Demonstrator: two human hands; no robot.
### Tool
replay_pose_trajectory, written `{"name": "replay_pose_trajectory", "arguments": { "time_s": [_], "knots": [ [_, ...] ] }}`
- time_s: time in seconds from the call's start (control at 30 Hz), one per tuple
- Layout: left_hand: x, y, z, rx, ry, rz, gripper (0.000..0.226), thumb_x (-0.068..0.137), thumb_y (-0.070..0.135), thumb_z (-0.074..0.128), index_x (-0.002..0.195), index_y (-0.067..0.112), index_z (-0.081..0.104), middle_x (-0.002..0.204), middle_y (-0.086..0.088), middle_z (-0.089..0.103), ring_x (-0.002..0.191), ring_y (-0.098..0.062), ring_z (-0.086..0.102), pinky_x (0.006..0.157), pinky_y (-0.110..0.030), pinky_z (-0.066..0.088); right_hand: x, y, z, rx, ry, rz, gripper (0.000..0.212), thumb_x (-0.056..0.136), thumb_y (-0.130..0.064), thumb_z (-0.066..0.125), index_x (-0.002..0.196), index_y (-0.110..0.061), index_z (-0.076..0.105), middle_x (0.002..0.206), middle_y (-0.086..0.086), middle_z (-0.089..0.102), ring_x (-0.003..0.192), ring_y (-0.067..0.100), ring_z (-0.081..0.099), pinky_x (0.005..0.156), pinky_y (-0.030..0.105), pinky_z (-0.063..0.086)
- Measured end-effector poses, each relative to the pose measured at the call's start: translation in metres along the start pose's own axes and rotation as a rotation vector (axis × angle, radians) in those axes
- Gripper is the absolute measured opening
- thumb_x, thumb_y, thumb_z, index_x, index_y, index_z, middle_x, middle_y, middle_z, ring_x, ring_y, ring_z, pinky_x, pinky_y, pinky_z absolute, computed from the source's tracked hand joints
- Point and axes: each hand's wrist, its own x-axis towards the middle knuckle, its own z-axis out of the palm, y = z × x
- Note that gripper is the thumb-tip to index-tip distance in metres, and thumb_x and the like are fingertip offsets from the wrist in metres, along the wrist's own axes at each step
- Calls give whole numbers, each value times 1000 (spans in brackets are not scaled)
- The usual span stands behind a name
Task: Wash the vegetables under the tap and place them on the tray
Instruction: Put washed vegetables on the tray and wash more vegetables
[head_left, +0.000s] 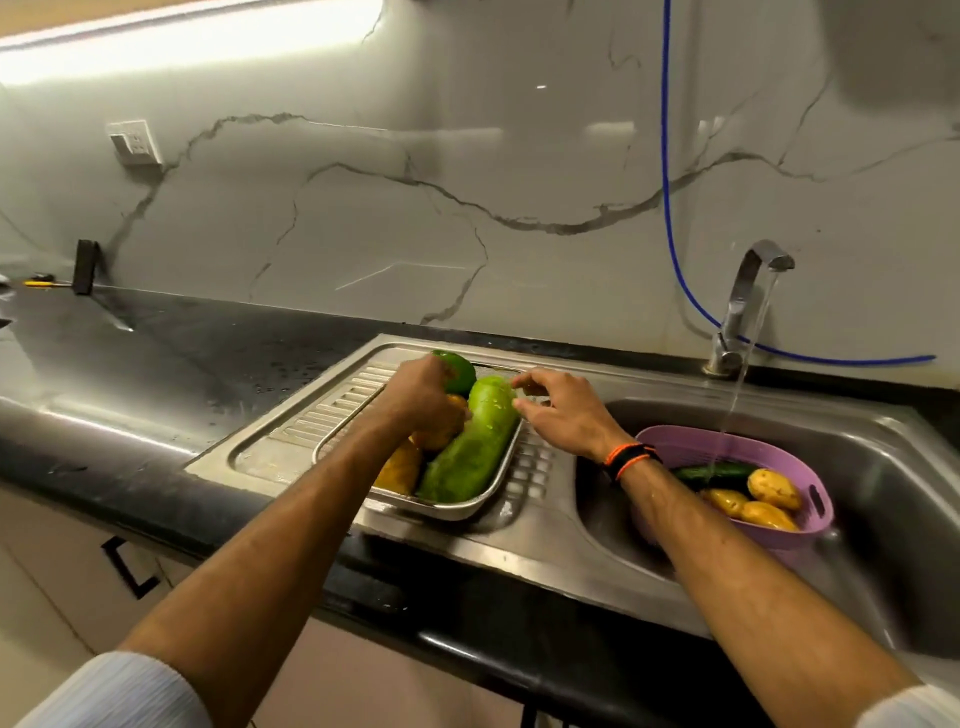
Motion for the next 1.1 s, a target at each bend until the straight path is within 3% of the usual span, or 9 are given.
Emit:
{"name": "replay_pose_trajectory", "arguments": {
  "time_s": [0.1,0.2,0.4,0.5,0.7,0.87,1.0,1.1],
  "knots": [
    [6,33,8,-81,93,115,55,76,28,84,125,13,65,122,-6,68,111,-23,63,96,-34,51,-6,19,-28,-25,33,39,32,89,-20,65,120,-16,67,121,2,68,113,14,61,93,20,41],
    [11,73,32,-145,75,221,48,79,26,82,122,13,66,119,-4,70,107,-21,66,95,-32,51,-15,48,-60,-33,56,115,36,88,-18,66,124,-15,65,121,2,67,112,13,61,92,18,41],
    [24,145,117,-121,-128,289,51,78,30,83,123,14,66,117,-5,70,103,-20,67,88,-25,49,-56,130,-114,-54,91,294,32,87,-14,70,119,-13,66,114,1,68,103,11,63,87,18,45],
    [28,166,157,-101,-214,281,51,76,32,84,122,15,67,114,-5,71,103,-21,67,91,-29,52,-78,168,-126,-84,88,386,31,86,-13,71,117,-14,68,110,0,70,96,9,64,80,15,44],
    [43,193,235,-45,-326,282,53,78,31,83,124,15,64,123,-5,66,111,-20,64,98,-32,52,-104,230,-125,-138,35,551,26,83,-12,68,109,-14,71,105,4,72,96,16,67,89,23,51],
    [69,205,278,79,-357,312,47,78,32,80,117,12,63,120,-9,67,110,-26,63,94,-36,52,-102,257,-114,-145,-24,600,30,81,-19,69,110,-14,70,104,2,70,100,18,64,87,22,48],
    [89,217,306,191,-383,336,41,82,28,76,115,10,60,119,-13,65,108,-32,62,89,-40,52,-96,272,-103,-176,-37,609,30,80,-30,72,109,-21,70,106,1,71,103,20,64,94,34,52],
    [96,227,324,270,-402,391,41,84,29,74,120,12,62,119,-13,64,108,-33,63,89,-42,52,-95,277,-99,-194,-44,613,29,81,-28,70,110,-22,70,110,2,71,105,21,65,95,34,52]
  ]
}}
